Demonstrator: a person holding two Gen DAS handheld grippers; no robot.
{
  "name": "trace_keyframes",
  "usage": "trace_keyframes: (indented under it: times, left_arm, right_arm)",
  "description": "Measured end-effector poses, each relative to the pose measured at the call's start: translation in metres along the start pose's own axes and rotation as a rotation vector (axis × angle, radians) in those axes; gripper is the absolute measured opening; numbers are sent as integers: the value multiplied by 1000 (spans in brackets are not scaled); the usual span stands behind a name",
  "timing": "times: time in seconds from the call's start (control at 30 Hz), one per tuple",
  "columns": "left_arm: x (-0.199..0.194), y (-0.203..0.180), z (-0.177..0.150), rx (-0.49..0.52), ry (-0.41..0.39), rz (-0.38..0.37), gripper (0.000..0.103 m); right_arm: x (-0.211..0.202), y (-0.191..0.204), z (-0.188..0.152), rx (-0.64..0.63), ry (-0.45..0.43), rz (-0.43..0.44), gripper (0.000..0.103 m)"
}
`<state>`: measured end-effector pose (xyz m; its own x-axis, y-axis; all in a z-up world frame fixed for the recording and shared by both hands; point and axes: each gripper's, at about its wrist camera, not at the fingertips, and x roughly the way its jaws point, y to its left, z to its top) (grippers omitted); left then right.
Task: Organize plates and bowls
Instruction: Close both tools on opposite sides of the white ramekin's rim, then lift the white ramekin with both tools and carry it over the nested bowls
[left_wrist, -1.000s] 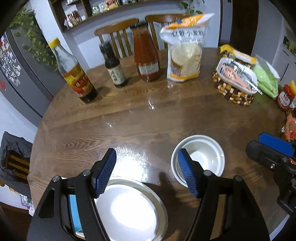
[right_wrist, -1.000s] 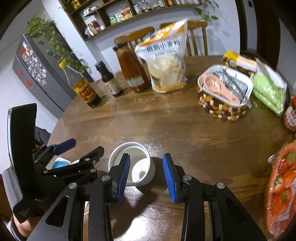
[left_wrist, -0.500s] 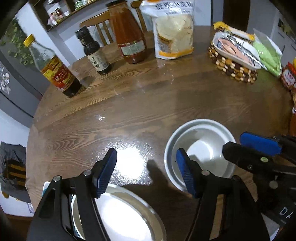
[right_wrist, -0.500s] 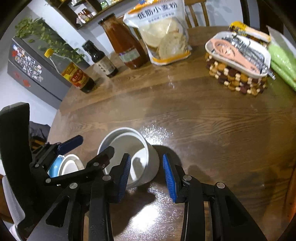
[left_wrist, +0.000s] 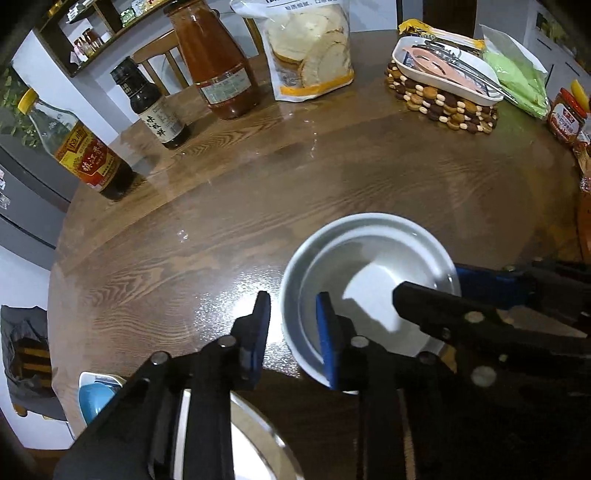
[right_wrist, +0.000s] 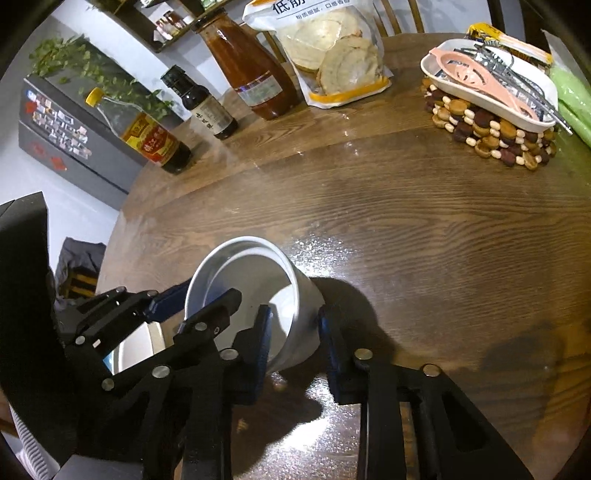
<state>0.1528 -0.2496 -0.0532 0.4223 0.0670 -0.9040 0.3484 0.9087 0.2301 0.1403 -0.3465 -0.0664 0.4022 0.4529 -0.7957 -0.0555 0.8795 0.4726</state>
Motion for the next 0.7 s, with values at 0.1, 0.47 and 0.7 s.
trace_keyframes:
  times: [0.1, 0.47, 0.7]
  left_arm:
    - [0, -2, 0, -5, 3, -5, 18]
    - [-1, -5, -3, -28, -5, 10, 16]
    - [-5, -9, -6, -14, -21, 28, 15]
  right_arm:
    - [0, -2, 0, 0, -3, 12, 28]
    - [-2, -1, -3, -8, -25, 8, 27]
    - [-6, -5, -8, 17, -39, 17, 26]
